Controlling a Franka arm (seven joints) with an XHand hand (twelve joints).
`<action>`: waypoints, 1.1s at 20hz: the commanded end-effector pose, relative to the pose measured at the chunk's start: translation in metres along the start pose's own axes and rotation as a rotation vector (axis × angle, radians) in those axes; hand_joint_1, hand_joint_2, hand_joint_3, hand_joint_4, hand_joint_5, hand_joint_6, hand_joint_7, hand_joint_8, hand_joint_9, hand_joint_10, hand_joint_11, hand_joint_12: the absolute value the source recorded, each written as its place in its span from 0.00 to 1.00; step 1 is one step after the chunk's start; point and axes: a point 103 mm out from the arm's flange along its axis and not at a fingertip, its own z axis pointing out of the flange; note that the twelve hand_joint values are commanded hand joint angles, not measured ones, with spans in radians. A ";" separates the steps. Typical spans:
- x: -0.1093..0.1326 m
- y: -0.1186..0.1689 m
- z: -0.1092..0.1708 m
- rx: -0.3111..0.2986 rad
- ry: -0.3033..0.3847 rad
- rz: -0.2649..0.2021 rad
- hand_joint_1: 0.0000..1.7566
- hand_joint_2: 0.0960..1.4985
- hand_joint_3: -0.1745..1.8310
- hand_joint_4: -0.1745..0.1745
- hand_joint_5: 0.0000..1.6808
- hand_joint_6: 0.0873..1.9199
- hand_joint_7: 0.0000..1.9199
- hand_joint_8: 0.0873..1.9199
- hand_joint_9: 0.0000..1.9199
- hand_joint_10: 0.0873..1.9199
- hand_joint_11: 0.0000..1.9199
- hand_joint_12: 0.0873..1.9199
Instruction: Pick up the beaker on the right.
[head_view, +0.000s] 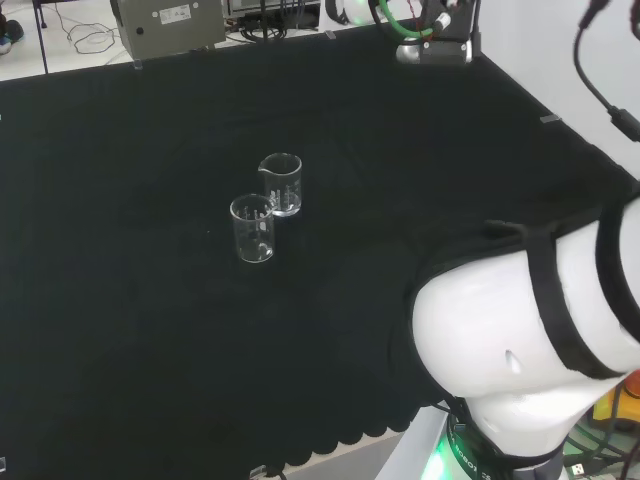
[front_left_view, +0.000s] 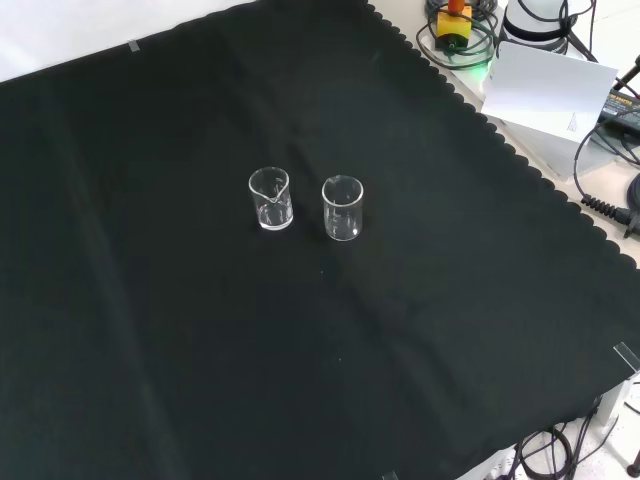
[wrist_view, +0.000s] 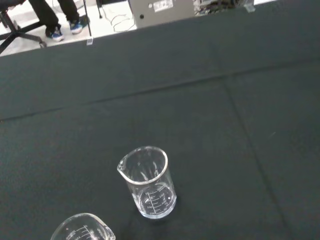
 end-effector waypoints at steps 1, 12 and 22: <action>-0.023 0.079 0.062 0.044 0.075 -0.032 0.23 0.68 0.22 0.50 0.19 0.00 0.05 0.20 0.10 0.28 0.00 0.66; -0.033 0.118 0.147 0.142 0.122 -0.111 0.33 0.59 0.22 0.50 0.20 0.00 0.07 0.21 0.14 0.29 0.00 0.69; -0.040 0.156 0.204 0.231 0.167 -0.235 0.42 0.42 0.34 0.51 0.18 0.00 0.05 0.23 0.13 0.28 0.00 0.66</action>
